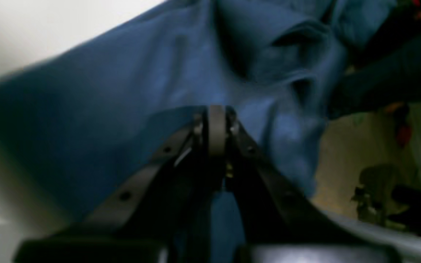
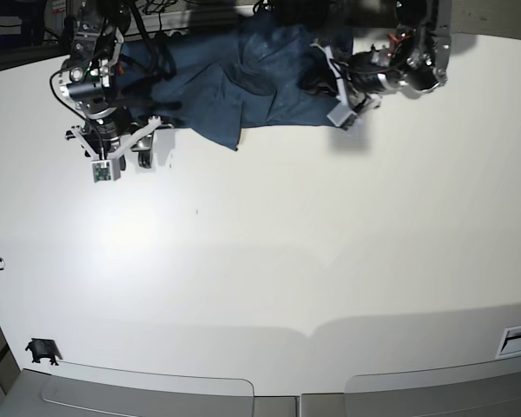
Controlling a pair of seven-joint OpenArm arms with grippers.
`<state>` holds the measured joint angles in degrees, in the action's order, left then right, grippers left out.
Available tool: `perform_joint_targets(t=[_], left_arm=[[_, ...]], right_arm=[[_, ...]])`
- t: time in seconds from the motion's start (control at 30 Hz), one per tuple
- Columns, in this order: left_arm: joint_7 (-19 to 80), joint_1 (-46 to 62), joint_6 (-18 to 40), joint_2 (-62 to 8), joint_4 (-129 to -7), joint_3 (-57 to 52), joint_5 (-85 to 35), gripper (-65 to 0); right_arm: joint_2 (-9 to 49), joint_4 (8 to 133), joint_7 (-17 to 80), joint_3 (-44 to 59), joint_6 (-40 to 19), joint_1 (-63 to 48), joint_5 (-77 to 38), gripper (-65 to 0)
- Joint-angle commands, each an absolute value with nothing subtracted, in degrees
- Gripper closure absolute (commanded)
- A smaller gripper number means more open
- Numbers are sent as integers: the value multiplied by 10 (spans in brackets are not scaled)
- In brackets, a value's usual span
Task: Fold the T-shirt properly
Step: 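Grasp the shirt's other end with the left gripper and fold it toward the right gripper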
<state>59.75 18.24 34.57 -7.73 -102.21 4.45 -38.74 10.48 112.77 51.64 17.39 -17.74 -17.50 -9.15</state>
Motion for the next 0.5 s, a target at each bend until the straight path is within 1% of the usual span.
perform_joint_targets(t=[0.0, 0.1, 0.2, 0.23, 0.37, 0.47], left_arm=[[583, 179, 348, -76, -1030, 59, -396, 0], [548, 170, 328, -75, -1028, 115, -336, 0], [509, 152, 283, -75, -1015, 166, -255, 0], [505, 147, 277, -75, -1009, 179, -241, 0], [491, 117, 267, -73, -1001, 216, -236, 0], [488, 88, 267, -56, -1001, 231, -236, 0]], right_arm=[[109, 1139, 502, 176, -176, -171, -96, -260], [109, 1139, 503, 176, -176, -171, -96, -260], [109, 1139, 503, 176, -176, -171, -96, -260], [109, 1139, 503, 176, -176, -171, -96, -261], [109, 1139, 503, 176, -176, -171, -113, -260], [109, 1139, 503, 176, -176, -171, -118, -261]])
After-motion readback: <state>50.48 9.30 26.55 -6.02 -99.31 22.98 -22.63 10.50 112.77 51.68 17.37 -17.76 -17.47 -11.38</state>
